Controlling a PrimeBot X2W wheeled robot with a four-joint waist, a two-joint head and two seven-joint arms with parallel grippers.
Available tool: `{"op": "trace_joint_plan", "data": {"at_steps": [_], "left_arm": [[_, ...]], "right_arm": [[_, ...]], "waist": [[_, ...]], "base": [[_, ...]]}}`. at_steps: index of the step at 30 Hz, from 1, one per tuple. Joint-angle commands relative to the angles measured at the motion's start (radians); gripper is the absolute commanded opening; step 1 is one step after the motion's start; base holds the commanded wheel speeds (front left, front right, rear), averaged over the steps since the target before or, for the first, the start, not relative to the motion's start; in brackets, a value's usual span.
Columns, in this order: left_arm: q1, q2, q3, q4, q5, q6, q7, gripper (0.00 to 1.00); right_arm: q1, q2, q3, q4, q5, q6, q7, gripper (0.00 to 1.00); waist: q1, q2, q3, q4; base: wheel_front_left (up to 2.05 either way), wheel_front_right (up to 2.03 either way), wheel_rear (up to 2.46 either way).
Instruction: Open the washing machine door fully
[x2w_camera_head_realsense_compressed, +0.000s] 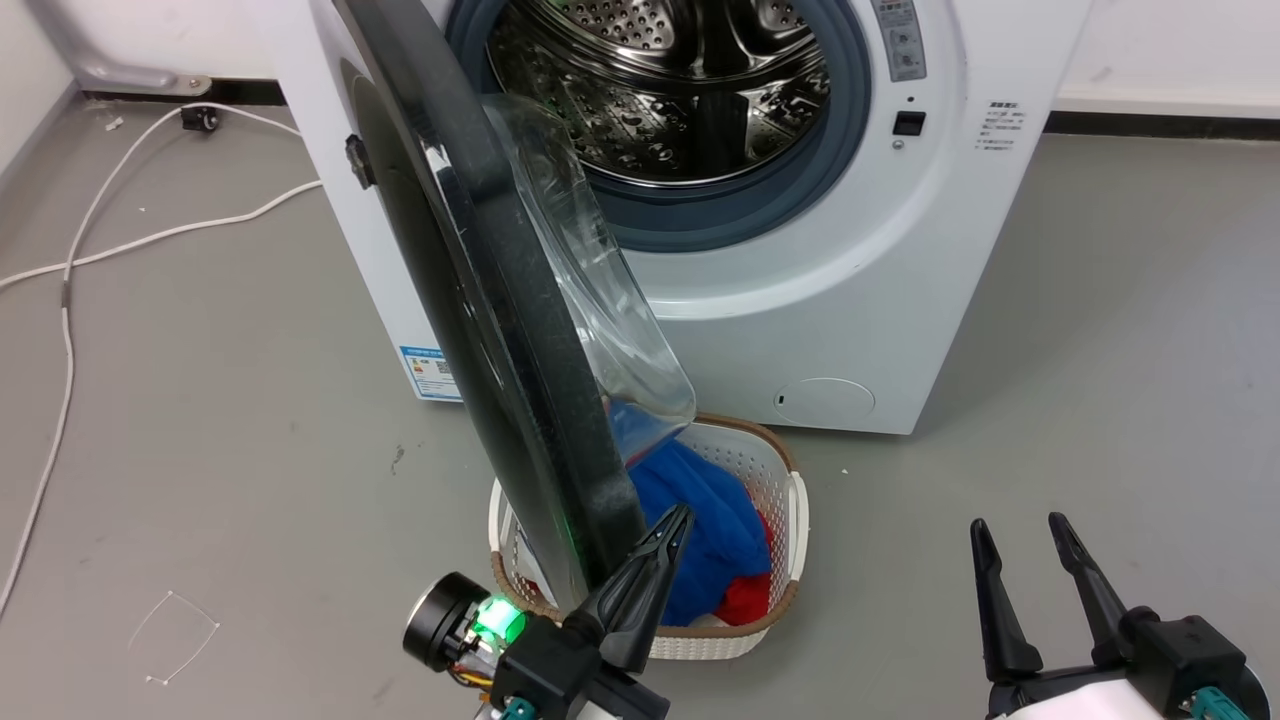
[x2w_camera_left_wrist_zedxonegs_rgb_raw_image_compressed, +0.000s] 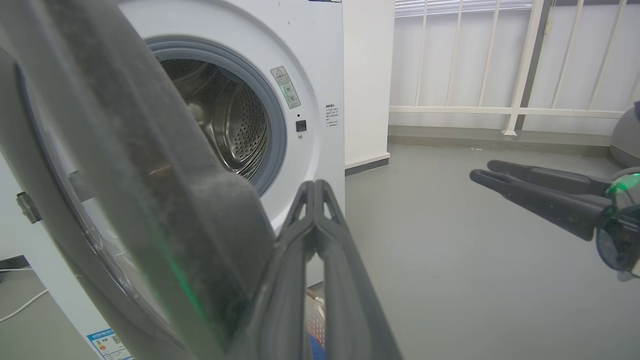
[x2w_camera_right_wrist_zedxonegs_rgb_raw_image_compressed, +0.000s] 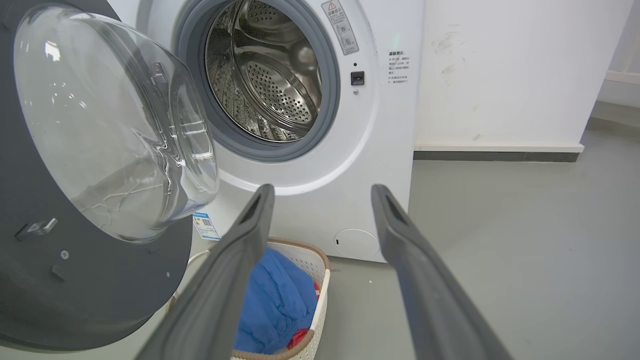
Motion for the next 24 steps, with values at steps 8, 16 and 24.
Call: {"op": "trace_joint_plan", "data": {"at_steps": [8, 16, 24], "left_arm": [[0.052, 0.018, 0.065, -0.001, -0.006, 0.020, 0.005, 0.00], [0.084, 0.017, 0.090, -0.013, -0.002, 0.026, 0.005, 0.00], [0.101, 0.020, 0.156, -0.013, -0.016, 0.045, 0.005, 0.00]], "right_arm": [[0.018, 0.003, 0.003, 0.012, 0.007, 0.000, -0.002, 1.00], [0.024, 0.003, 0.004, 0.016, 0.009, 0.000, -0.002, 1.00], [0.019, 0.003, 0.006, 0.020, 0.002, 0.000, -0.002, 1.00]], "waist": [[0.0000, -0.0001, -0.011, 0.045], [0.0000, -0.0001, -0.015, 0.093], [0.0000, -0.0001, -0.002, 0.141]], "base": [[0.00, 0.00, 0.00], [0.00, 0.00, 0.00], [0.00, 0.00, 0.00]]}}
